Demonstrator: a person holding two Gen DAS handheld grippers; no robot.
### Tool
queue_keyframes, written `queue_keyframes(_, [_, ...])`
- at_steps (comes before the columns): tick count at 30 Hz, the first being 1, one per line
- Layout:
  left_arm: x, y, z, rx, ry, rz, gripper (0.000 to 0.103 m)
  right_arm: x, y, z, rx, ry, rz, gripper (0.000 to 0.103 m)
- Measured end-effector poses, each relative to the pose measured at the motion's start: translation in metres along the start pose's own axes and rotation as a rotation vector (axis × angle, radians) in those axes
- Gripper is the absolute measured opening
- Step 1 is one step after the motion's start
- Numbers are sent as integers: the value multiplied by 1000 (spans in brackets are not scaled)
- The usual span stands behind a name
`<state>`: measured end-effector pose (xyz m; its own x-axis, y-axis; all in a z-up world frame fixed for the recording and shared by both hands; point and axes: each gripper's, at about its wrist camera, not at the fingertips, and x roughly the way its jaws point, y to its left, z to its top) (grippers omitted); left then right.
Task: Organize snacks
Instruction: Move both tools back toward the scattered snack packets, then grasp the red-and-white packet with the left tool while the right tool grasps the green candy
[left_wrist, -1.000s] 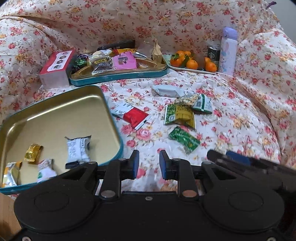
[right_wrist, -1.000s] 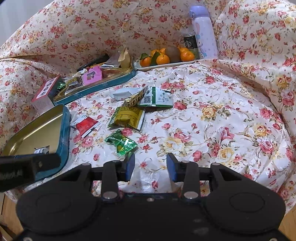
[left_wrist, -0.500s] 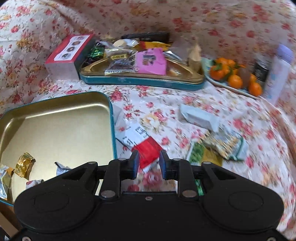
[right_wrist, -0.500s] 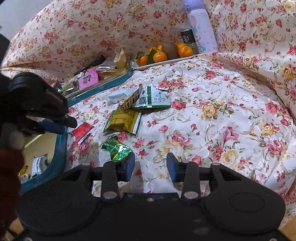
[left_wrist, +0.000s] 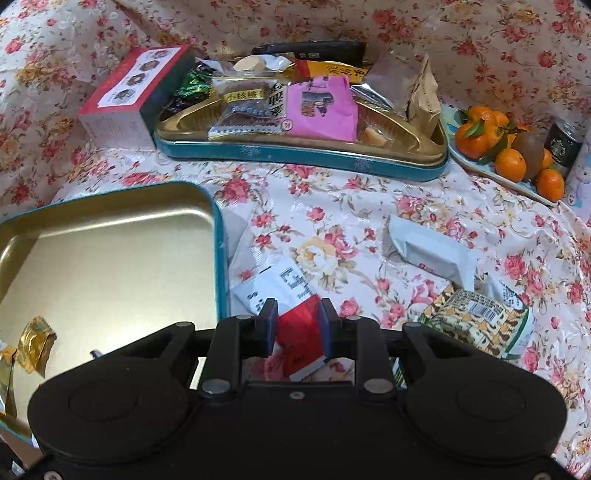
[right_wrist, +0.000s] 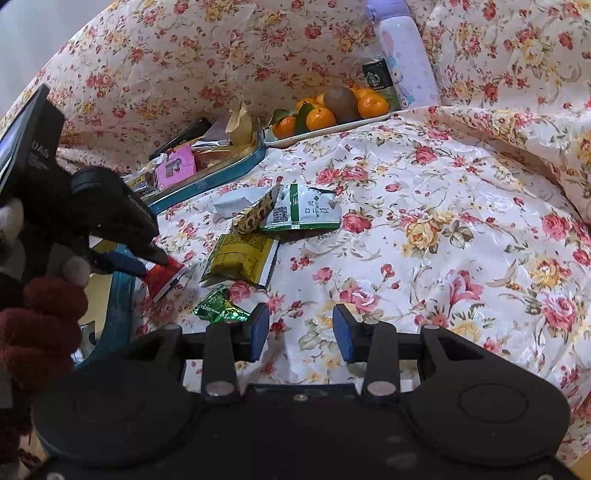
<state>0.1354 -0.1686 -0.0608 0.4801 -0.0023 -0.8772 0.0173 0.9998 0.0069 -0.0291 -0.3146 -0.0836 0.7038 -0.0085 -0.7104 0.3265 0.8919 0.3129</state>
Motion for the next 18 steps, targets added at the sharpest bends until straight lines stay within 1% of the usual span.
queue_keyframes(2, [1,-1,3,3,-1,-24,38,0,0,1,-6,-1,2,41])
queue_keyframes(4, [4,0,6,-2,8,-52,39,1,-1,1,-3,-2,6,41])
queue_keyframes(8, [7,-9,7,42,2,-48,45,3,0,3,-31,-6,7,41])
queue_keyframes(9, [7,-10,6,54,1,-47,46,4,1,4,-47,-7,11,41])
queue_keyframes(11, [5,-11,5,63,0,-47,45,3,5,5,-88,-8,41,41])
queue_keyframes(15, [1,-5,3,43,4,-64,45,1,16,5,-170,-10,120,43])
queue_keyframes(18, [0,0,3,22,6,-57,45,4,30,1,-242,-13,150,43])
